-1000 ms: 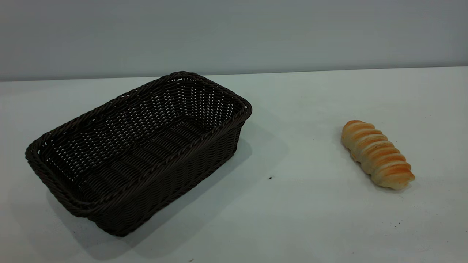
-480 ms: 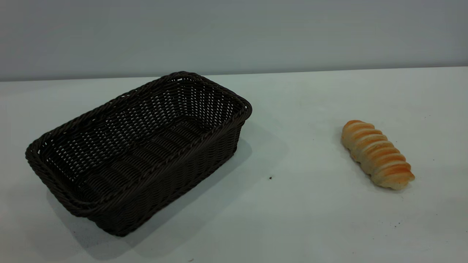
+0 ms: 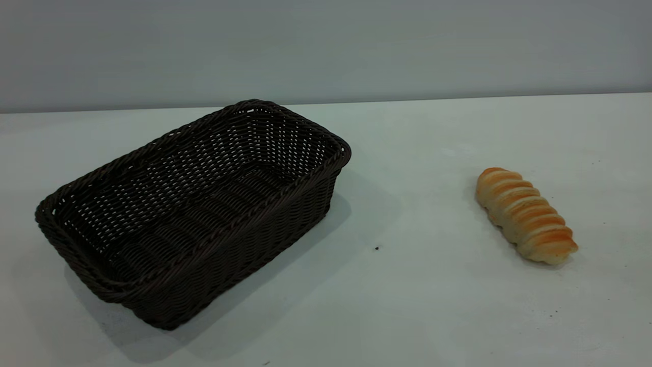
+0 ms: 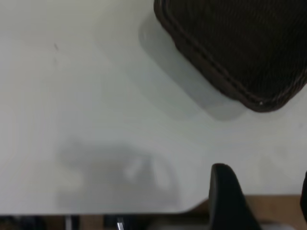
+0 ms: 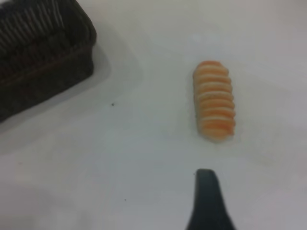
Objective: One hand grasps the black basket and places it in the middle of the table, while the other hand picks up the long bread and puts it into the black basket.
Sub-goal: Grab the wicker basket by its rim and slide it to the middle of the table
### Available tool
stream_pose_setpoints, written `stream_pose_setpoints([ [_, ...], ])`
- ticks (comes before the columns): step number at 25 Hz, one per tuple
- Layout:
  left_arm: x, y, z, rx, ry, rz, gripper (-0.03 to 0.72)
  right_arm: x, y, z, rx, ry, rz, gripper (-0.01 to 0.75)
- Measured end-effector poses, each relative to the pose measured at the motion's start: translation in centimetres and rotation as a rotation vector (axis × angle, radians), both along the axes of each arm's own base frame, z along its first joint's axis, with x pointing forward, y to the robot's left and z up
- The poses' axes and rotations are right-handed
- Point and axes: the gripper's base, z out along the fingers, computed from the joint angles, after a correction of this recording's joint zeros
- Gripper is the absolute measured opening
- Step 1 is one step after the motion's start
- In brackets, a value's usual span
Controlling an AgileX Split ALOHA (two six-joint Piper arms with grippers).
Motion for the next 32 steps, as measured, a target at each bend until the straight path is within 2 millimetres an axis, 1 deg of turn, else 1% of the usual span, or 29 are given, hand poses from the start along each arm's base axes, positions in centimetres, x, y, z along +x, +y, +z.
stream_pose_setpoints([
  [3, 2.5, -0.3, -0.9, -0.025, 0.099, 0.012, 0.435, 1.9, -0.1, -0.7, -0.015, 0.045, 0.000, 0.585],
  [6, 4.4, -0.3, -2.2, -0.041, 0.163, 0.057, 0.435, 3.2, -0.2, -1.4, -0.018, 0.092, -0.009, 0.593],
  [8, 5.5, -0.3, -2.9, -0.066, 0.180, 0.118, 0.435, 3.5, -0.2, -1.6, -0.012, 0.103, -0.012, 0.580],
  [12, 8.1, -0.3, -4.7, -0.134, 0.189, 0.276, 0.435, 3.8, -0.3, -1.3, 0.003, 0.066, -0.029, 0.532],
  [17, 11.0, -0.9, -8.8, -0.213, 0.307, 0.416, 0.435, 3.8, -0.2, -1.2, 0.007, 0.056, -0.027, 0.496],
  [20, 12.0, -1.7, -10.9, -0.240, 0.351, 0.435, 0.435, 3.8, -0.2, -1.2, -0.002, 0.054, -0.018, 0.494],
  [23, 12.7, -2.2, -12.2, -0.272, 0.362, 0.469, 0.435, 3.8, -0.2, -1.3, -0.009, 0.054, -0.011, 0.494],
  [28, 13.2, -2.3, -13.6, -0.276, 0.389, 0.495, 0.435, 3.8, -0.2, -1.3, -0.009, 0.055, -0.009, 0.494],
  [32, 13.7, -2.2, -14.0, -0.282, 0.365, 0.510, 0.435, 3.8, -0.2, -1.3, -0.009, 0.056, -0.009, 0.494],
])
